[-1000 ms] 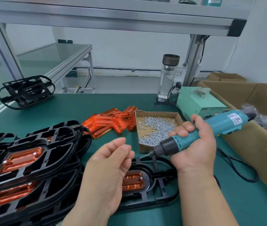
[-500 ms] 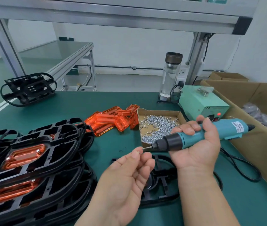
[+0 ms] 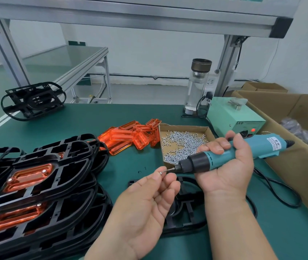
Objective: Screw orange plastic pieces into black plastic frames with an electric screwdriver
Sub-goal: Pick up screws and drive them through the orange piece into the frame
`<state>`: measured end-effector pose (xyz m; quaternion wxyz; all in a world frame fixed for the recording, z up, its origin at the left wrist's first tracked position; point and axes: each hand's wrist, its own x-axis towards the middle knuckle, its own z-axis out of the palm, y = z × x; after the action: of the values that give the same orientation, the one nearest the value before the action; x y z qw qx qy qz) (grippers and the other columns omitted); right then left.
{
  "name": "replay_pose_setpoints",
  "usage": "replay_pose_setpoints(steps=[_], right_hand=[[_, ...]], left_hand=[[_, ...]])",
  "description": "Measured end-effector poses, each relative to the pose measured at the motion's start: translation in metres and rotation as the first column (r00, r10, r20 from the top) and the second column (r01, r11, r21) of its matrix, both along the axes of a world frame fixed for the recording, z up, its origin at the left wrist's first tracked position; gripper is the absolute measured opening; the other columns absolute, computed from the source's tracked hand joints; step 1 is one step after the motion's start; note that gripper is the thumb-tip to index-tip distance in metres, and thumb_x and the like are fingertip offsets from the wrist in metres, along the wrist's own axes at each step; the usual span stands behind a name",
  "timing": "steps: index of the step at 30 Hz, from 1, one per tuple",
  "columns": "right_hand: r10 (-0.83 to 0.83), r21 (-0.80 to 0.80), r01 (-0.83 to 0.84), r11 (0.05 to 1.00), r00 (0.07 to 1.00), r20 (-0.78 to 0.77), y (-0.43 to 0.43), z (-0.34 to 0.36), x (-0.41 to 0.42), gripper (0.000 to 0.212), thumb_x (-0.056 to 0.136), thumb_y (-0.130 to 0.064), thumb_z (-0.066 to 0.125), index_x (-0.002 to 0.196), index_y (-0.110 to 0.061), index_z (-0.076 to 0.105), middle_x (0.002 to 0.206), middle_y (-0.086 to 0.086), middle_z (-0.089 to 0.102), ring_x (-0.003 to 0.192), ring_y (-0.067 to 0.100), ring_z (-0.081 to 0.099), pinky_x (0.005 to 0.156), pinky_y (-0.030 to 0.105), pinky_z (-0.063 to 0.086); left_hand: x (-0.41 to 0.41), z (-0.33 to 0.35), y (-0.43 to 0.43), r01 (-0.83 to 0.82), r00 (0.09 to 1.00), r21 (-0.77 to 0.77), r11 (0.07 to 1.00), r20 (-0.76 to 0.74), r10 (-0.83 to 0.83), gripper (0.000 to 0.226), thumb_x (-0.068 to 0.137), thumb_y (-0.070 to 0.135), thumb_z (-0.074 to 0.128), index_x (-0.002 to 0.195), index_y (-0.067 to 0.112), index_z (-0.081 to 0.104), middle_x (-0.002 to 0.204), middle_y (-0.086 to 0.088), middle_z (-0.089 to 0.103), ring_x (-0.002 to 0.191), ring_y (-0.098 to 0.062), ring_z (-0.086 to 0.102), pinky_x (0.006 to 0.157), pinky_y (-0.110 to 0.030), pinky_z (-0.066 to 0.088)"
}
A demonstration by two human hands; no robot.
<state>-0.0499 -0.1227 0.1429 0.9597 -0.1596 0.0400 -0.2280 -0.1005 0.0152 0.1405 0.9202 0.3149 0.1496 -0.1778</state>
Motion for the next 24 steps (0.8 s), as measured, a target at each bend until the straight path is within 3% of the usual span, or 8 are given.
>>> replay_pose_setpoints(steps=[13,16,21,24], right_hand=[[0.009,-0.002,-0.009,1.0,1.0,-0.013,0.0003,0.0002,0.0002,0.01,0.074,-0.025,0.06,0.081,-0.022,0.054,0.056,-0.011,0.044,0.041,0.004,0.043,0.051,0.017,0.043],[0.006,-0.002,-0.006,1.0,1.0,-0.011,0.0004,0.0009,0.0003,0.009,0.075,-0.025,0.059,0.081,-0.022,0.054,0.056,-0.011,0.044,0.041,0.004,0.043,0.051,0.017,0.043],[0.002,-0.008,-0.003,1.0,1.0,-0.019,0.0004,0.0009,-0.0001,0.005,0.084,-0.024,0.056,0.081,-0.022,0.054,0.056,-0.011,0.044,0.041,0.004,0.043,0.052,0.017,0.043],[0.0,-0.011,0.0,1.0,1.0,-0.03,0.0009,0.001,0.0004,0.012,0.093,-0.023,0.051,0.081,-0.022,0.053,0.056,-0.011,0.043,0.041,0.004,0.042,0.051,0.017,0.043]], left_hand=[[0.0022,-0.0014,0.0016,0.02,1.0,0.045,0.999,0.018,-0.021,0.014,0.09,0.007,0.052,0.09,0.0,0.065,0.068,-0.013,0.067,0.054,-0.017,0.065,0.045,-0.018,0.052],[0.0031,-0.0021,0.0018,0.032,0.998,0.074,0.997,0.043,-0.035,0.015,0.078,0.009,0.059,0.088,0.001,0.066,0.068,-0.012,0.067,0.055,-0.016,0.065,0.045,-0.018,0.051],[0.0035,-0.0034,0.0021,0.028,0.997,0.128,0.991,0.074,-0.038,0.02,0.072,0.013,0.061,0.088,0.001,0.067,0.069,-0.011,0.067,0.055,-0.015,0.065,0.046,-0.018,0.052],[0.0034,-0.0041,0.0021,0.019,0.996,0.143,0.99,0.078,-0.031,0.014,0.082,0.01,0.059,0.09,0.001,0.066,0.069,-0.011,0.068,0.056,-0.014,0.065,0.046,-0.018,0.052]])
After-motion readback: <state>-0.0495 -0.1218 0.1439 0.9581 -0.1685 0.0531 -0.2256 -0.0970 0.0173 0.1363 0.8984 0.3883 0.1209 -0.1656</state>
